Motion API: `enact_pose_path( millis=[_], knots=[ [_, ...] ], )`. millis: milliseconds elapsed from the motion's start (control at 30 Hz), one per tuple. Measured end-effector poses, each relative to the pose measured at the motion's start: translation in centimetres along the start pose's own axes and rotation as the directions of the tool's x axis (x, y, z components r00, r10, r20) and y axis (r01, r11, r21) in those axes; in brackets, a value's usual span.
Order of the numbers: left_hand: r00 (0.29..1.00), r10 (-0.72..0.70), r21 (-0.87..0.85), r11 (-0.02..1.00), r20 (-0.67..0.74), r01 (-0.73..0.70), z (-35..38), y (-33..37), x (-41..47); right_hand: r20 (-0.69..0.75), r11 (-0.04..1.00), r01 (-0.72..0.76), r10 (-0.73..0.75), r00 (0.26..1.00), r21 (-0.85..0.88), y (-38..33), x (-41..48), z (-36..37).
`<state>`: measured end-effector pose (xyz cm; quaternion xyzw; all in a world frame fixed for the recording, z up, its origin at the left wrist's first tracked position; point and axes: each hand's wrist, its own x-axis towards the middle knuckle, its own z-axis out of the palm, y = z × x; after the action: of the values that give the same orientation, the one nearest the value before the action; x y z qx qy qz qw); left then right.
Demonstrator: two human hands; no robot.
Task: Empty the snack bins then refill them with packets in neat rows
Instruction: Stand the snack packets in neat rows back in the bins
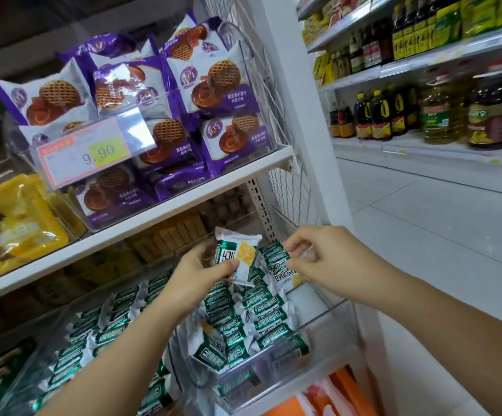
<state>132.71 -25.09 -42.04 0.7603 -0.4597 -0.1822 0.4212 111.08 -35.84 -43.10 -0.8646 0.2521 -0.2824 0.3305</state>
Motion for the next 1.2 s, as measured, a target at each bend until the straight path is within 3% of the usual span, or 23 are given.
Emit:
enact_pose_path(
  millis=[100,267,400,600,767,1000,1067,1200],
  knots=[
    [0.999,0.044,0.047,0.998,-0.025,-0.042,2.1,0.3,1.2,0.143,0.988,-0.026,0.048,0.989,-0.155,1.2,-1.2,-1.5],
    [0.988,0.139,0.127,0.981,0.063,-0.146,7.2,0.9,3.6,0.38,0.934,0.008,0.137,0.915,-0.357,3.4,-2.4,-2.6],
    [0.993,0.065,0.11,0.991,0.094,-0.075,8.7,-1.0,4.7,0.385,0.936,0.053,0.092,0.918,-0.348,4.3,-2.7,-2.8],
    [0.972,0.045,0.348,0.929,0.229,-0.125,9.7,-2.6,4.4,0.392,0.983,0.013,0.061,0.918,-0.183,5.3,-2.7,-3.4],
    [0.965,0.064,0.6,0.772,0.256,-0.21,11.5,-2.4,5.5,0.4,0.989,0.005,0.054,0.915,-0.146,5.5,-2.6,-3.3],
    [0.975,0.024,0.79,0.582,0.222,-0.195,12.0,-1.8,5.7,0.394,0.987,-0.003,0.067,0.916,-0.161,5.5,-2.6,-3.3],
    [0.969,-0.017,0.775,0.604,0.245,-0.185,11.3,-1.3,5.4,0.396,0.983,0.005,0.068,0.916,-0.182,5.5,-2.6,-3.2],
    [0.983,0.022,0.587,0.799,0.182,-0.126,7.1,-0.9,4.0,0.402,0.978,0.011,0.075,0.913,-0.209,5.7,-2.5,-3.2]
  ],
)
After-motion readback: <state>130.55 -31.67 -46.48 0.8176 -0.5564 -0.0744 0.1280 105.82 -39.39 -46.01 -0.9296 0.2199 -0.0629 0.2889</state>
